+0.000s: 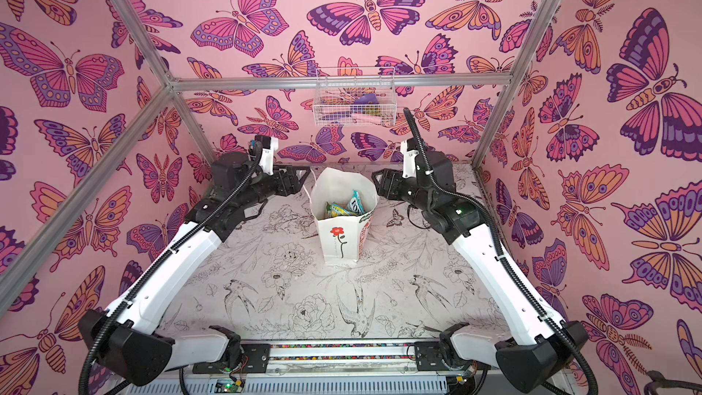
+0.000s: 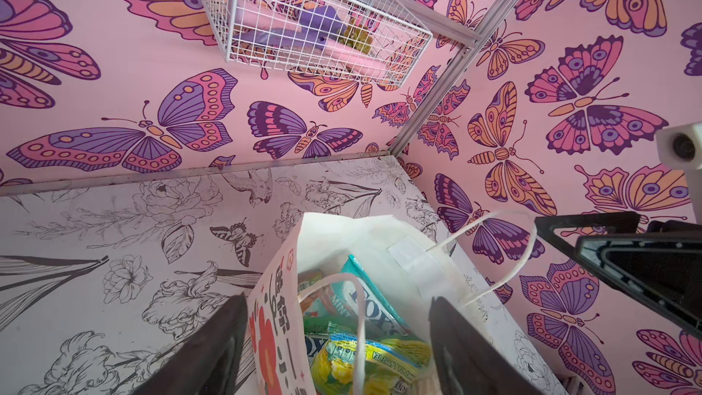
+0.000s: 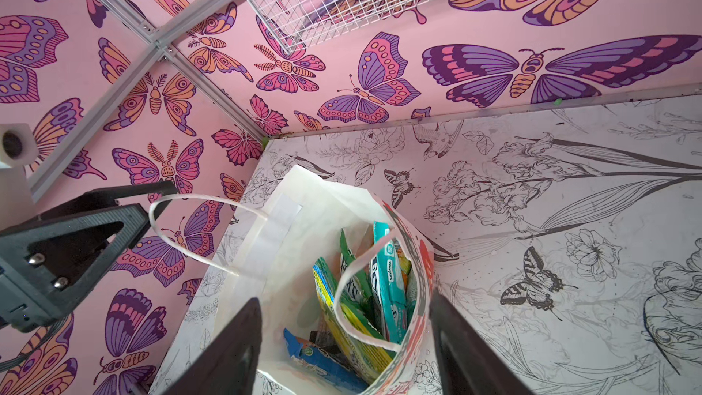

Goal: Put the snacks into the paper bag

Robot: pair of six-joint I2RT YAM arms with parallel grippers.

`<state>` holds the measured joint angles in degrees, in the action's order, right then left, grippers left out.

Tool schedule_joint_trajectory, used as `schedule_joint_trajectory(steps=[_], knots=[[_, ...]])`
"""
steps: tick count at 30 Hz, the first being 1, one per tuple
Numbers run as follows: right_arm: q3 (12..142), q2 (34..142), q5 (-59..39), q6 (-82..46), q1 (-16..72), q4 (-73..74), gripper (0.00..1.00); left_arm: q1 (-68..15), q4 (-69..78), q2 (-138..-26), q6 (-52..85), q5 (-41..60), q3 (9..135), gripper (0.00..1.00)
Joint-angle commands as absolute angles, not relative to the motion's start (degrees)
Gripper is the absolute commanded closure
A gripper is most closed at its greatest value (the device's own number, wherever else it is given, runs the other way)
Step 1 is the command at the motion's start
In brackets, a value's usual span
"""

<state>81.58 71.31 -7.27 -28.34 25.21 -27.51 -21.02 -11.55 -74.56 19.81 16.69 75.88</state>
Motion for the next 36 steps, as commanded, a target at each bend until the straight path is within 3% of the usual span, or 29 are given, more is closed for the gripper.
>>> schedule_joint_trajectory(steps=[1,22,36], knots=[[81.3,70.2,-5.0,-26.6,24.8,-28.1,0.28,-21.1,-10.5,-71.9,18.4,14.0,74.0,0.22],[64.6,60.4,8.1,-18.6,24.9,-17.3,0.22,-21.1,-9.2,-61.2,12.0,-4.4,60.4,0.2],[56.1,56.4,12.0,-15.6,24.8,-13.7,0.22,-21.1,-5.8,-56.8,10.2,-9.5,52.4,0.21]])
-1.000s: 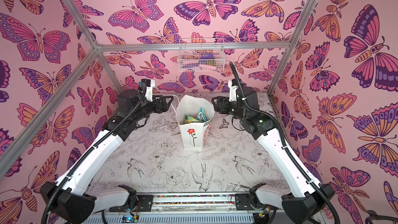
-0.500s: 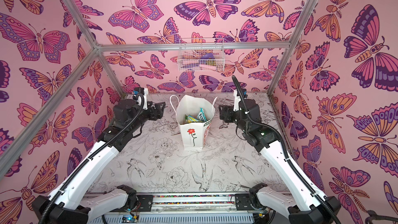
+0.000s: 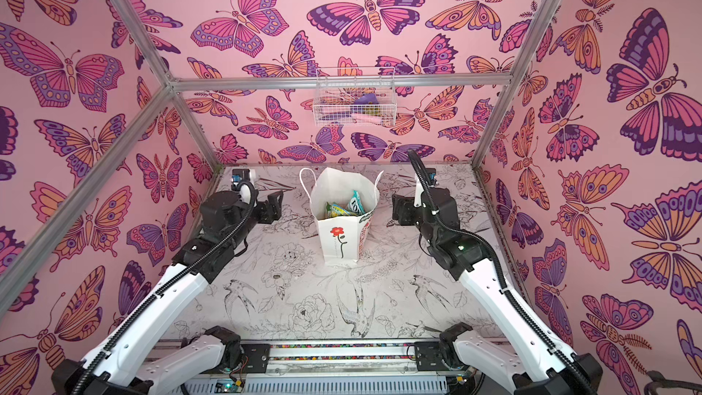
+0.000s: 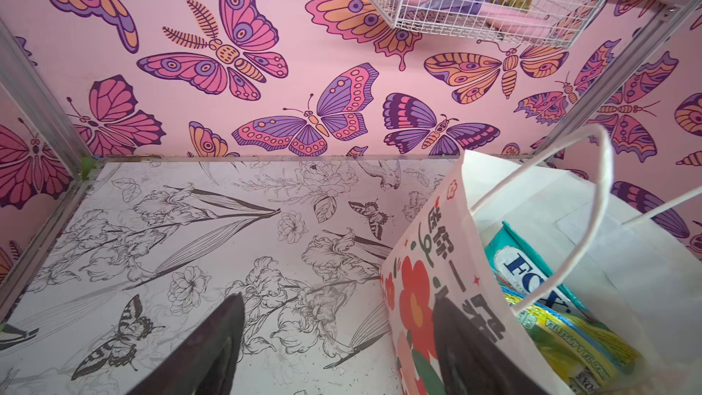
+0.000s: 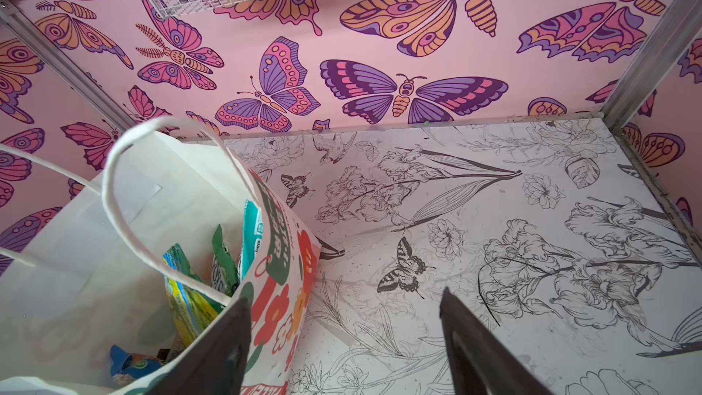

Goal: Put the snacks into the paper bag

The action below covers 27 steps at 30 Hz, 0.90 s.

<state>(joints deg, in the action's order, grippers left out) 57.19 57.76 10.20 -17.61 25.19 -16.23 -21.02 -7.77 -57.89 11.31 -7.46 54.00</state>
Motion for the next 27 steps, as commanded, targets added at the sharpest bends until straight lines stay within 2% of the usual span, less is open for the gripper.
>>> schedule_joint_trajectory(steps=[1,27], knots=[[55.5,56.0,12.2,-15.3,24.8,-13.2,0.22,-21.1,-5.7,-56.7,10.1,-9.7,52.0,0.21],[46.2,51.9,15.3,-13.1,24.8,-8.5,0.23,-21.1,-1.8,-52.3,7.4,-14.4,43.2,0.24]])
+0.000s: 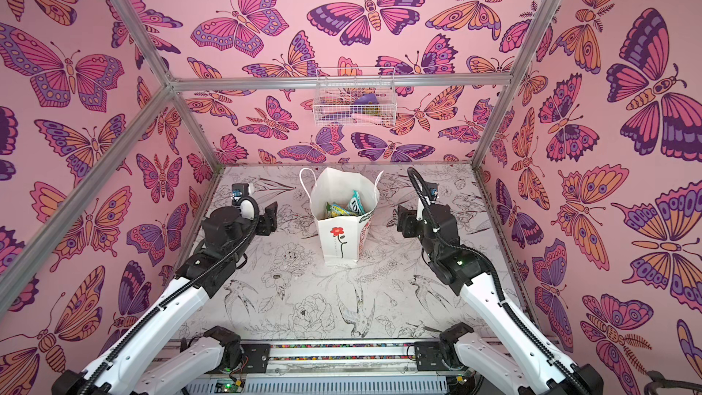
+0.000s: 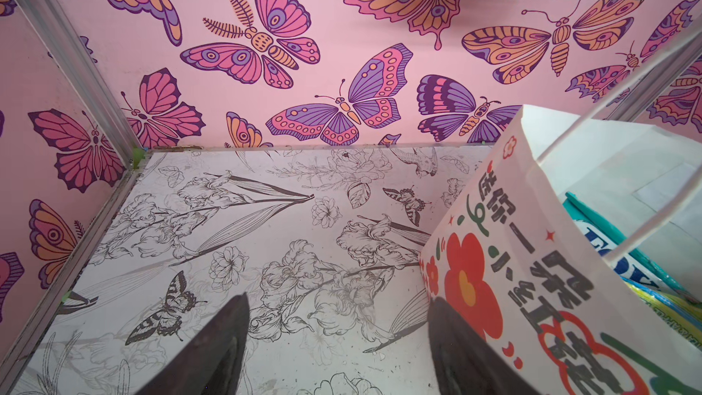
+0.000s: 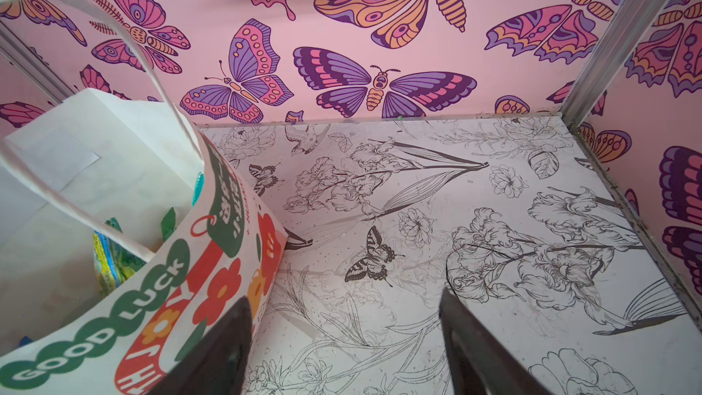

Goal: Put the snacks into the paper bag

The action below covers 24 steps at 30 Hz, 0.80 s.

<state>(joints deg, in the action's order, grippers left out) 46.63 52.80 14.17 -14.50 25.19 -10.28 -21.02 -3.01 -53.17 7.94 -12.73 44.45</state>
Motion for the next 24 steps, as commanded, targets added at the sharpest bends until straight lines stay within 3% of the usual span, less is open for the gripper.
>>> schedule_joint_trajectory(steps=[1,24], knots=[[45.8,51.6,15.4,-13.0,24.8,-8.2,0.23,-21.1,-1.8,-52.2,7.4,-14.6,42.9,0.24],[34.8,46.4,19.3,-11.4,24.8,-2.5,0.24,-21.6,0.0,-48.4,8.2,-22.6,33.6,0.27]])
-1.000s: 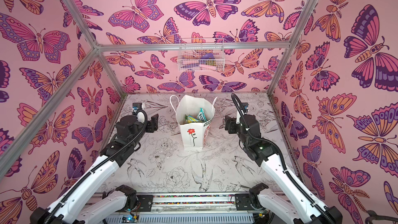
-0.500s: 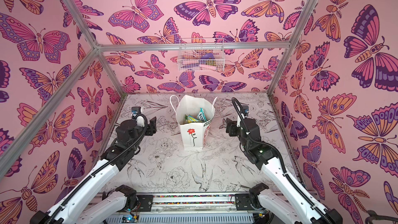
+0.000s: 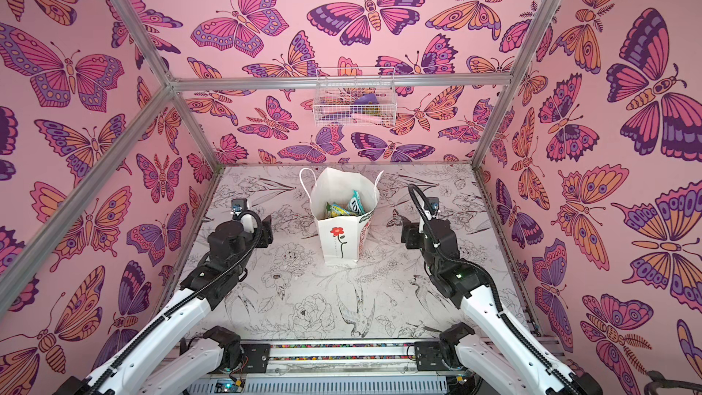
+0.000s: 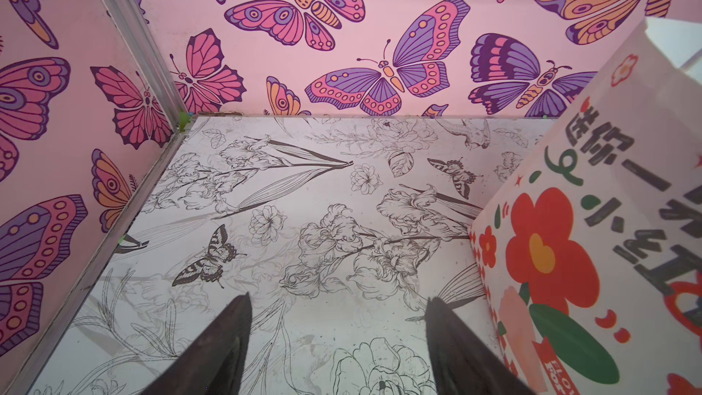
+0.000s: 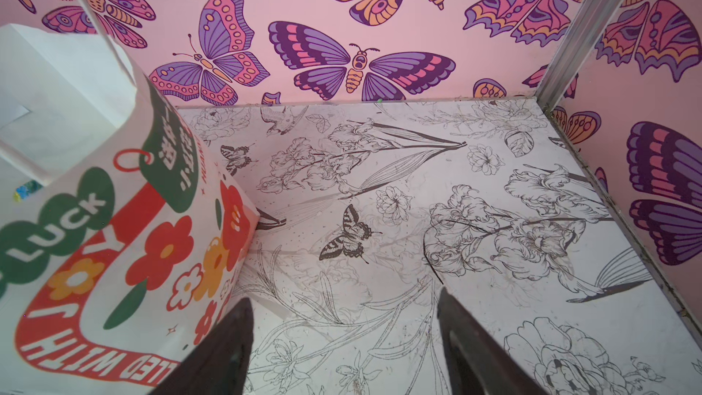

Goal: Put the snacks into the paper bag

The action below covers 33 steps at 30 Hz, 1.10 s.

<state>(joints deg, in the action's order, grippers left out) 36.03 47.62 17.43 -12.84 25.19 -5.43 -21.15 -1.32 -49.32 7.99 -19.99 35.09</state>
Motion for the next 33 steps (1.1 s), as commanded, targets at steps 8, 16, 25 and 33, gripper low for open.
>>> schedule_joint_trajectory(steps=[8,16,25,33], knots=[[31.3,44.3,22.1,-9.9,24.8,-1.5,0.24,-22.3,2.2,-47.4,7.7,-26.2,30.3,0.27],[25.6,40.8,25.4,-8.2,24.8,2.2,0.24,-23.9,3.4,-46.0,5.8,-32.1,28.0,0.25],[22.5,38.9,30.5,-7.3,24.8,2.2,0.23,-25.7,4.7,-45.0,4.3,-38.8,25.5,0.23],[20.1,38.3,32.8,-6.9,24.8,2.4,0.23,-27.0,5.9,-44.2,2.9,-43.3,23.4,0.23]])
